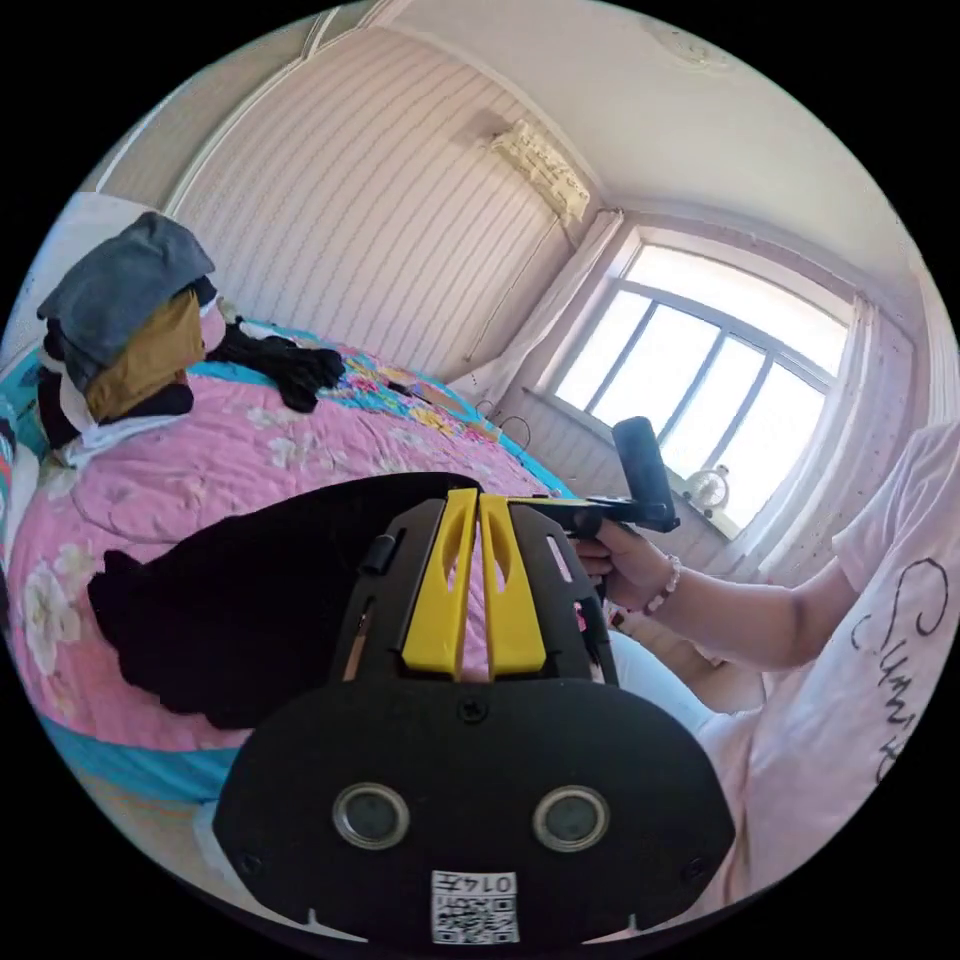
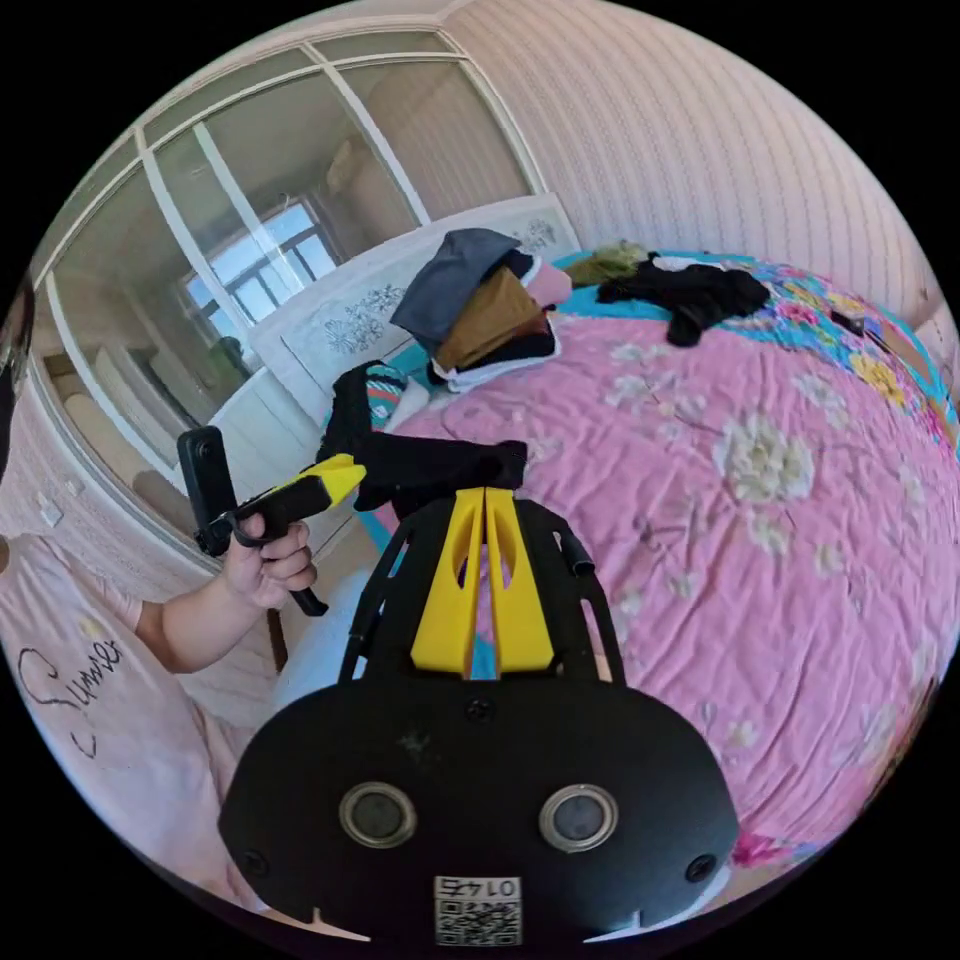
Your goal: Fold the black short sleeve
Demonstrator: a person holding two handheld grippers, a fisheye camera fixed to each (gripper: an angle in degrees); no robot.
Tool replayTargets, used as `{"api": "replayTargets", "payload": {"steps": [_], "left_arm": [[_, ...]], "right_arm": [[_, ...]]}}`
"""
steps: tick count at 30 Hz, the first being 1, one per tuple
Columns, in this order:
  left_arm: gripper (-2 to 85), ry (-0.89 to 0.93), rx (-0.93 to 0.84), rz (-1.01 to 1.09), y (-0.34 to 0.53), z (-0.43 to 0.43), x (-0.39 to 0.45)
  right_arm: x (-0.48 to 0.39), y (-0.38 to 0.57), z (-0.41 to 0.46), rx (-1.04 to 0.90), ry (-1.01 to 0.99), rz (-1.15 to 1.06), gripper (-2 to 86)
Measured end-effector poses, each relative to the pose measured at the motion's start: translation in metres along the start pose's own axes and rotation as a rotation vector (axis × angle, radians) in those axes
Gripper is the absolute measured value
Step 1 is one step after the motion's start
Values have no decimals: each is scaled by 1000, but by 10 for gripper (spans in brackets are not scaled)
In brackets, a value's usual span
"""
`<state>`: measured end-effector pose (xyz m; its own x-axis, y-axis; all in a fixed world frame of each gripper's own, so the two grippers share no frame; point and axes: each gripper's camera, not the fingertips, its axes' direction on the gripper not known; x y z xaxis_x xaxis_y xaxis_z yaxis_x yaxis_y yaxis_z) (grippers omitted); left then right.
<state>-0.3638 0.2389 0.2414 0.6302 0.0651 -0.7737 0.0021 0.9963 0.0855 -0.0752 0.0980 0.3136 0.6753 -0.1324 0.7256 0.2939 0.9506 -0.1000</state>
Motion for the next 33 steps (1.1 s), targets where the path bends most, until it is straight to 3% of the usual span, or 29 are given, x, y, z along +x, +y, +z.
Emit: {"api": "replayTargets", "payload": {"steps": [2,6,10,14,18,20,23,26,30,33], "left_arm": [[-10,96,-125,-123,29,44,2],[-10,97,-209,-110,41,65,28],[-10,49,-219,-88,32,71,48],[-10,78,-229,-69,12,76,58],[-10,79,-246,-25,-6,80,70],[-10,-20,-196,-10,-15,68,71],[-9,-107,-110,-23,-21,38,65],[-8,-227,-70,-72,-18,12,50],[0,-305,-88,-168,-6,3,25],[28,-342,-147,-256,3,14,6]], "right_arm": [[27,63,-3,-148,5,98,-2],[26,115,-22,-178,9,64,2],[35,134,-44,-128,122,80,29],[27,124,-49,-45,35,-52,145],[18,104,-38,-10,-18,-185,124],[39,96,-43,48,-3,-108,45],[87,97,-66,141,-108,69,33],[138,118,-97,233,-68,240,29],[205,167,-122,327,-51,517,27],[237,201,-130,286,10,642,29]]}}
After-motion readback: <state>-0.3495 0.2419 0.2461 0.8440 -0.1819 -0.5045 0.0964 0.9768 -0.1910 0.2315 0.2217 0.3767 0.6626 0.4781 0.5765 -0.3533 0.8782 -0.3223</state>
